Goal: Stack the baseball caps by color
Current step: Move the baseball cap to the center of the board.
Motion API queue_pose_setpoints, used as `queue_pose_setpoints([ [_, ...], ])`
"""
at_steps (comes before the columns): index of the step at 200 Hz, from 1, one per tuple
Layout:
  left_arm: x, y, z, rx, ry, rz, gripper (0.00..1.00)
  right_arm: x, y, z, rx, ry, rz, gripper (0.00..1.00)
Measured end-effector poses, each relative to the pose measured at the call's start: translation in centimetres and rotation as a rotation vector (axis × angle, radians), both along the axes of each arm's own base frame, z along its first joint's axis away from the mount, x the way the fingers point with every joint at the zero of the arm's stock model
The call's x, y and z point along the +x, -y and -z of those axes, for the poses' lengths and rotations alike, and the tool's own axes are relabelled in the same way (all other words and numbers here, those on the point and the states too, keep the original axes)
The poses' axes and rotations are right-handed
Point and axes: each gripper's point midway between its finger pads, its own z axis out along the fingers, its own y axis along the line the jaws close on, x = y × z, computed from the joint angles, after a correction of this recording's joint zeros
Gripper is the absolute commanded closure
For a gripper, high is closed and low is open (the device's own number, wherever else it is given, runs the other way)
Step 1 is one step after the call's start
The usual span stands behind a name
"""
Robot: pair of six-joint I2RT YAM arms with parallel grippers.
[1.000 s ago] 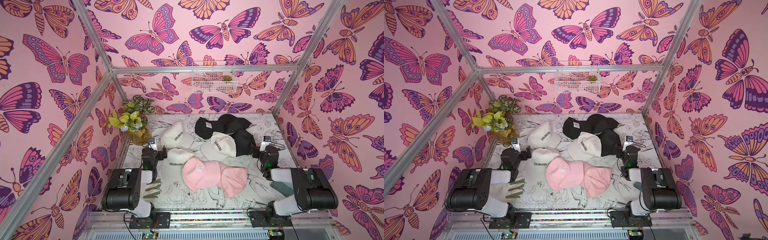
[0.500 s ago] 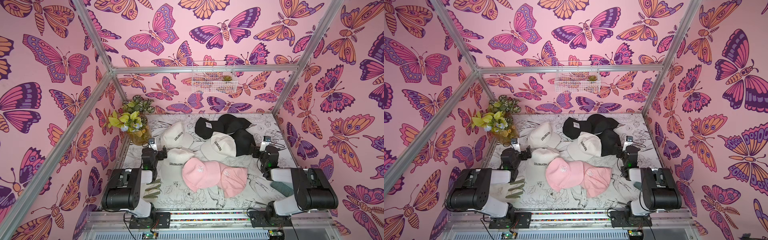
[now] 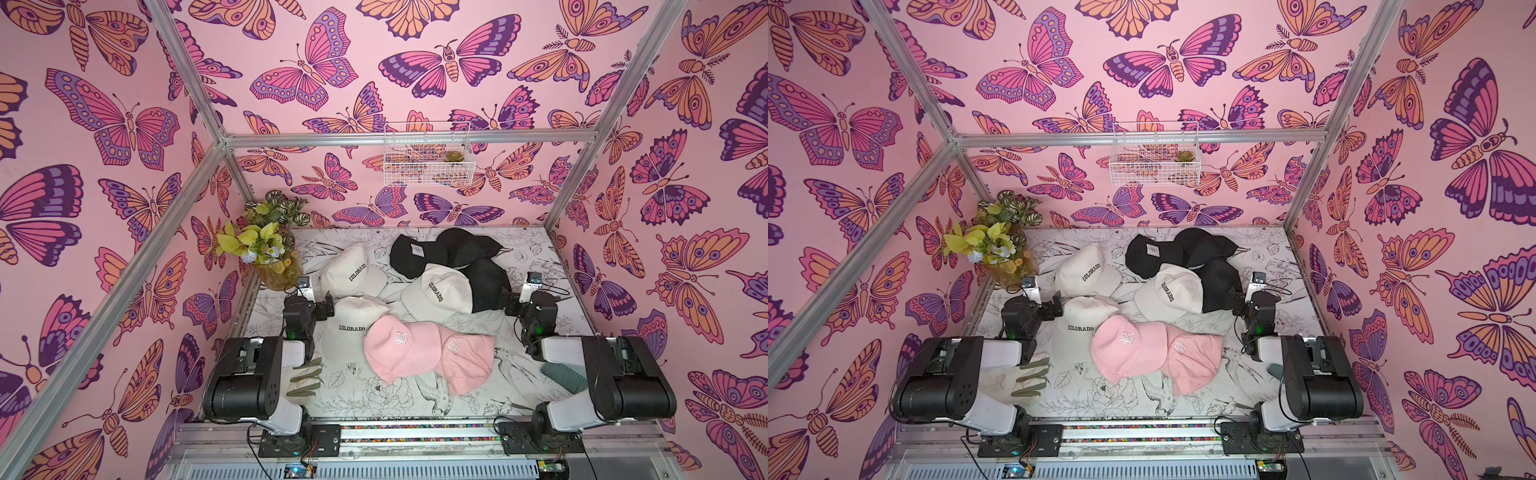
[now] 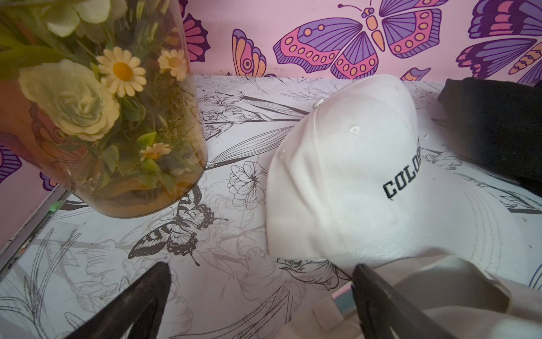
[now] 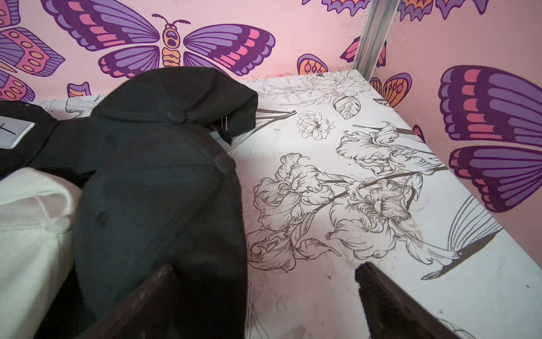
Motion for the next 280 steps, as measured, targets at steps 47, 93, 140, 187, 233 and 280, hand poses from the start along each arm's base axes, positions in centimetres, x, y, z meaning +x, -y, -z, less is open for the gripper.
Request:
queue_pose_setpoints([
  [47, -0.2, 0.1, -0.3, 0.002, -0.001, 0.002, 0.01, -0.2, 0.1, -0.2, -0.001, -0.005, 0.004, 0.01],
  [93, -0.9, 0.0, -7.1, 0.03, 0.107, -0.097, 0.01, -0.5, 1.5, -7.2, 0.04, 0.069, 0.107, 0.01],
  [140, -0.2, 2.0, -14.4, -0.216, 0.172, -0.181, 0.0, -0.5, -0.1, -11.7, 0.27, 0.089, 0.09, 0.01],
  [187, 0.2, 10.3, -12.4, -0.394, -0.114, 0.03, 0.0, -2.0, -6.1, -7.5, 0.558, -0.213, -0.094, 0.01],
  [233, -4.8, 14.4, -6.3, -0.49, -0.528, 0.09, 0.0, -5.8, -12.3, -4.4, 0.614, -0.497, -0.262, 0.01],
  [280, -12.5, 19.3, -5.3, -0.543, -0.804, 0.237, 0.0, -8.8, -22.1, -3.6, 0.468, -0.695, -0.554, 0.01],
])
